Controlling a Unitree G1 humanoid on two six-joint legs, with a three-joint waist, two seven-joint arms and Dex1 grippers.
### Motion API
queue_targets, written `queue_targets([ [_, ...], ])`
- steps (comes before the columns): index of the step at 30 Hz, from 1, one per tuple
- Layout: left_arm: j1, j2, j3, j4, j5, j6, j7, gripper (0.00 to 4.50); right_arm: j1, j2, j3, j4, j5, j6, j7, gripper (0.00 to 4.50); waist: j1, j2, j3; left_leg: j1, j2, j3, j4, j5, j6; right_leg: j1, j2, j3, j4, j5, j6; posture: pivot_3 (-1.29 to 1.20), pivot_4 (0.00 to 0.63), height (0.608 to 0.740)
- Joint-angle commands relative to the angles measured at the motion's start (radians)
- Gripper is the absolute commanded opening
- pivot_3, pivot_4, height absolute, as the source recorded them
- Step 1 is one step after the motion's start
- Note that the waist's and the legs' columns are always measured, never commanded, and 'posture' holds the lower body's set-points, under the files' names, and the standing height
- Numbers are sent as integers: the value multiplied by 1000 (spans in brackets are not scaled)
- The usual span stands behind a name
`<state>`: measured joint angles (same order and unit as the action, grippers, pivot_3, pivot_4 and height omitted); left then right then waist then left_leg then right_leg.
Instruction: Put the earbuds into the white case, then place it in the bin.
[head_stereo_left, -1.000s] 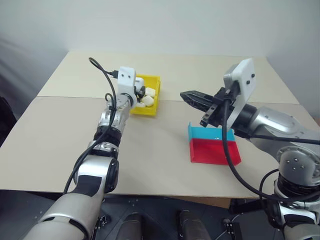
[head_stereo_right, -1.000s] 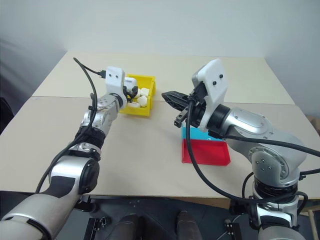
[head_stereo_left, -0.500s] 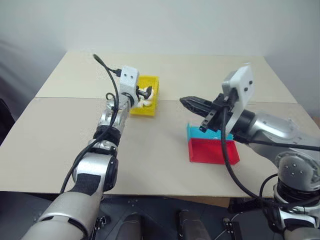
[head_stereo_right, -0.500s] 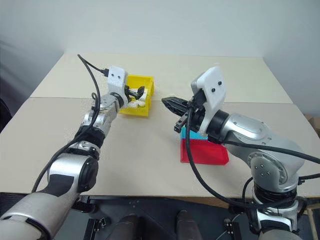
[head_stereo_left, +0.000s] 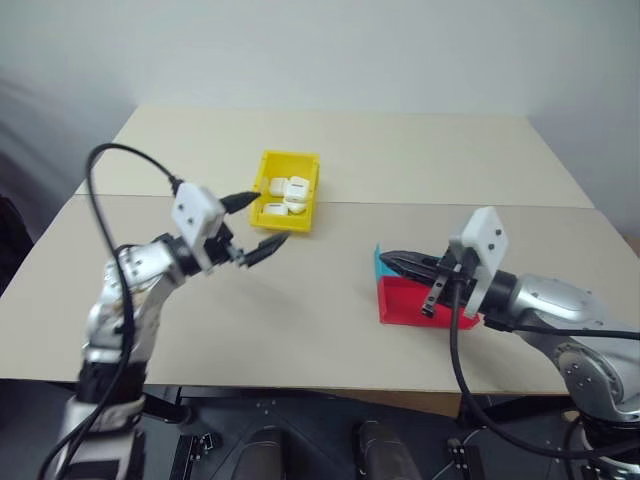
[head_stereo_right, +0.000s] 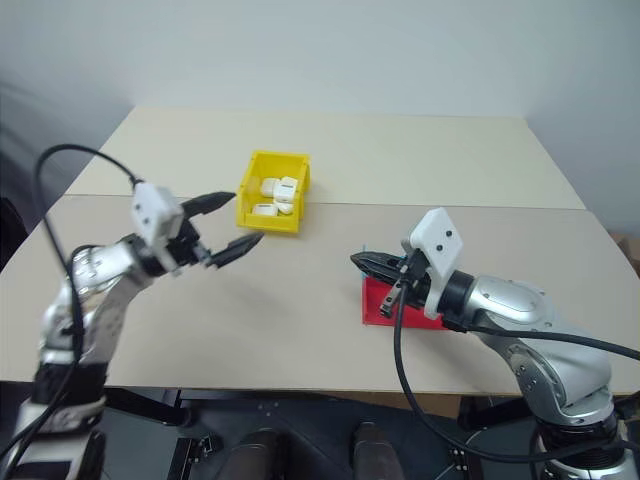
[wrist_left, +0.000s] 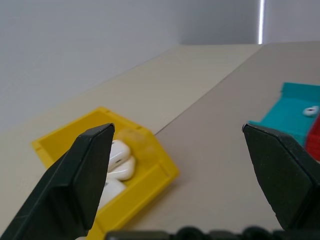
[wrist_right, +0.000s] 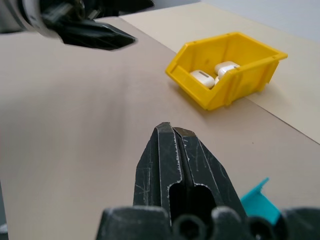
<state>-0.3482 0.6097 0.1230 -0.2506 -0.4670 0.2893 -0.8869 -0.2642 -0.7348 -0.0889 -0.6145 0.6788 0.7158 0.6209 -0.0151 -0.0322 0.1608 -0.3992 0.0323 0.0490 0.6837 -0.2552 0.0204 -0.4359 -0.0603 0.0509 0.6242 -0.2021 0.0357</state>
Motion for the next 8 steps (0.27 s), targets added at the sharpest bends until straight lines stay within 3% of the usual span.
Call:
queue_targets([
  [1, 148, 75, 111, -251, -226, 122, -62, 4466, 15, -44, -18, 40, -42, -90, 105, 0, -5, 0, 0, 3, 0, 1, 0, 0, 0, 2, 1, 0, 1, -1, -1, 0, 150, 740],
  [8, 352, 165, 241, -423, -314, 198, -25, 4466, 127, -129, -49, 55, -81, -217, 293, 0, 2, 0, 0, 17, 2, 2, -3, 0, 0, 13, 3, 1, 2, -9, 3, 0, 150, 740],
])
